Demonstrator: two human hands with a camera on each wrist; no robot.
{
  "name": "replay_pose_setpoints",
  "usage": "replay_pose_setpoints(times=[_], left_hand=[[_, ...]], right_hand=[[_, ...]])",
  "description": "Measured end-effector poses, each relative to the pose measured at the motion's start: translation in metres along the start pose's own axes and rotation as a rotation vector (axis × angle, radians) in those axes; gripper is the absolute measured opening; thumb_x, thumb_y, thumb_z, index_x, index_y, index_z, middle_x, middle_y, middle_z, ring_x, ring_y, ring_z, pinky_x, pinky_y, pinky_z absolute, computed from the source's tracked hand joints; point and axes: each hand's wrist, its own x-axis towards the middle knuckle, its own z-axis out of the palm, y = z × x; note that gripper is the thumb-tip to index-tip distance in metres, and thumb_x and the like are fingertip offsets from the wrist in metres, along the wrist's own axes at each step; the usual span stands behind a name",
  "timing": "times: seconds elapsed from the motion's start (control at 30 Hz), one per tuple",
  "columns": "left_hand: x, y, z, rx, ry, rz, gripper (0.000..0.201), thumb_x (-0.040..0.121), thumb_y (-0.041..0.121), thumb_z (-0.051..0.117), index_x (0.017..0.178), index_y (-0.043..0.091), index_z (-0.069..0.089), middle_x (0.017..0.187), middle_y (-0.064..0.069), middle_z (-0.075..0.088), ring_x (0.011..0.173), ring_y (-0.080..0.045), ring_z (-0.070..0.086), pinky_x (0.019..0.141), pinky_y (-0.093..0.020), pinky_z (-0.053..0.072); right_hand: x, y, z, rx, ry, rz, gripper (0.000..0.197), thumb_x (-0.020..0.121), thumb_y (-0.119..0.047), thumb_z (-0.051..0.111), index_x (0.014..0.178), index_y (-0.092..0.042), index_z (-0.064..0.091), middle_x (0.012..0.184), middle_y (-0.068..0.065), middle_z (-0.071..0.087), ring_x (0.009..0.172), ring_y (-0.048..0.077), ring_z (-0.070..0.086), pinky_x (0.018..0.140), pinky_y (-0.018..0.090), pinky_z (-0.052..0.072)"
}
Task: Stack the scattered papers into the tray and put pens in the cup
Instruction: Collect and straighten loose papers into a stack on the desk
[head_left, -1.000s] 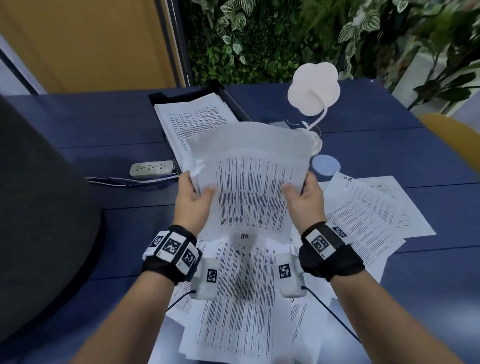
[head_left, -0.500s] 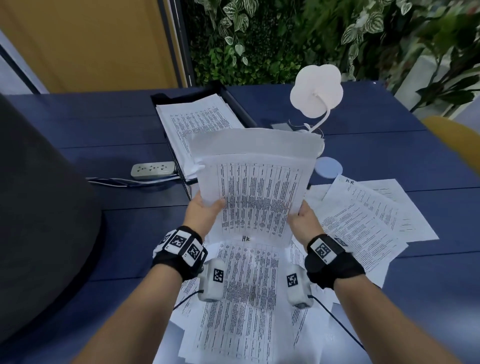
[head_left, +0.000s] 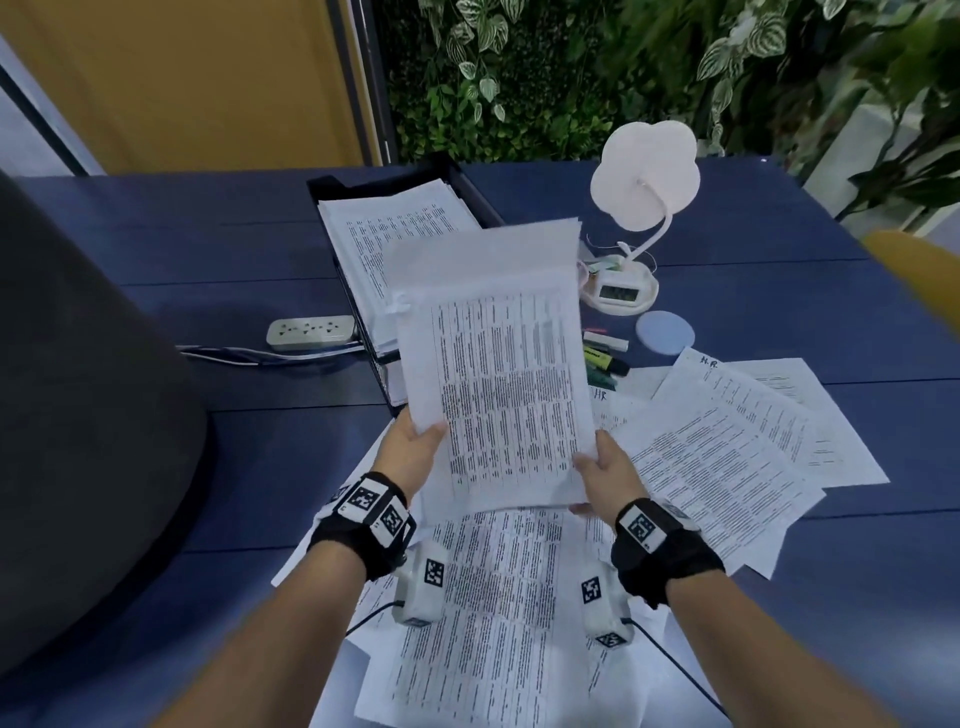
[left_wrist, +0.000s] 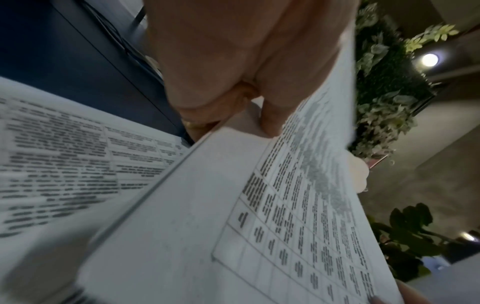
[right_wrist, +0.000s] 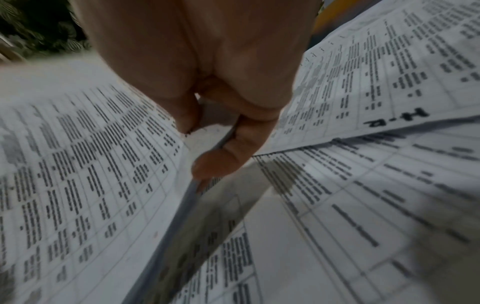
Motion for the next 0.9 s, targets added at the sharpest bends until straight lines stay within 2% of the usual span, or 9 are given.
replay_pose_setpoints(times=[0.1,0.2,0.27,0.4,0.53,0.67,0.77,0.87,0.9], left_hand=[[0.004,-0.018,-0.001,0.12,0.0,-0.053,0.036,0.095,0.014,0.054,0.131,0.014,0.05,0.124,-0.003,0.061,0.117,-0.023,0.057,0.105,-0.041,0.042],[0.004,-0.038,0.001,0.245,-0.037,-0.137,0.038,0.095,0.017,0.053,0.132,0.013,0.05,0.127,-0.003,0.059,0.115,-0.025,0.056,0.099,-0.036,0.044],[0.003,-0.05,0.003,0.325,-0.046,-0.198,0.04,0.095,0.02,0.054,0.133,0.012,0.048,0.124,-0.005,0.059,0.11,-0.025,0.058,0.093,-0.034,0.047],[0.005,-0.062,0.002,0.316,-0.063,-0.227,0.042,0.093,0.024,0.057,0.133,0.012,0.048,0.125,-0.007,0.06,0.11,-0.026,0.059,0.093,-0.039,0.049],[0.008,-0.059,-0.002,0.114,-0.029,-0.214,0.034,0.091,0.022,0.06,0.124,0.015,0.055,0.119,-0.003,0.064,0.105,-0.025,0.062,0.096,-0.046,0.049],[0.013,-0.055,-0.01,-0.167,-0.011,-0.262,0.036,0.092,0.015,0.06,0.127,0.009,0.052,0.121,-0.011,0.065,0.104,-0.028,0.064,0.095,-0.05,0.049],[0.011,-0.056,-0.014,-0.229,-0.092,-0.339,0.04,0.091,0.016,0.06,0.129,0.015,0.046,0.121,-0.01,0.063,0.105,-0.03,0.062,0.08,-0.046,0.056],[0.006,-0.056,-0.018,-0.288,-0.172,-0.42,0.04,0.09,0.013,0.061,0.125,0.021,0.043,0.119,-0.009,0.062,0.086,-0.029,0.069,0.054,-0.031,0.056],[0.008,-0.056,-0.02,-0.282,-0.174,-0.414,0.039,0.092,0.01,0.058,0.125,0.021,0.042,0.119,-0.009,0.062,0.078,-0.028,0.07,0.049,-0.027,0.054]], right_hand=[[0.003,0.012,0.0,-0.088,-0.046,0.052,0.023,0.099,-0.015,0.042,0.121,-0.016,0.046,0.124,0.012,0.054,0.088,0.033,0.063,0.044,0.028,0.053],[0.0,0.022,0.001,-0.106,-0.088,0.135,0.018,0.098,-0.011,0.041,0.112,-0.017,0.049,0.106,0.011,0.056,0.072,0.025,0.058,0.042,0.026,0.049],[-0.001,0.029,0.001,-0.136,-0.112,0.163,0.02,0.098,-0.01,0.042,0.115,-0.016,0.05,0.104,0.012,0.056,0.071,0.024,0.056,0.043,0.026,0.049],[0.002,0.04,-0.002,-0.147,-0.126,0.156,0.019,0.097,-0.012,0.043,0.113,-0.018,0.052,0.105,0.013,0.059,0.072,0.027,0.057,0.049,0.028,0.049],[0.009,0.034,-0.006,-0.107,-0.126,0.133,0.022,0.096,-0.016,0.044,0.114,-0.022,0.054,0.107,0.013,0.063,0.077,0.03,0.06,0.053,0.028,0.048],[0.026,0.016,-0.004,-0.096,-0.149,0.099,0.023,0.095,-0.015,0.046,0.115,-0.022,0.055,0.112,0.015,0.064,0.085,0.033,0.064,0.048,0.027,0.044],[0.044,-0.005,0.0,-0.048,-0.148,0.073,0.02,0.096,-0.012,0.047,0.113,-0.019,0.056,0.116,0.016,0.062,0.088,0.031,0.058,0.054,0.031,0.046],[0.061,-0.029,0.007,-0.009,-0.149,0.042,0.019,0.095,-0.01,0.049,0.108,-0.019,0.059,0.116,0.017,0.063,0.096,0.039,0.061,0.074,0.045,0.053],[0.066,-0.036,0.009,-0.015,-0.142,0.033,0.019,0.094,-0.01,0.051,0.107,-0.019,0.061,0.115,0.019,0.064,0.1,0.043,0.061,0.081,0.055,0.053]])
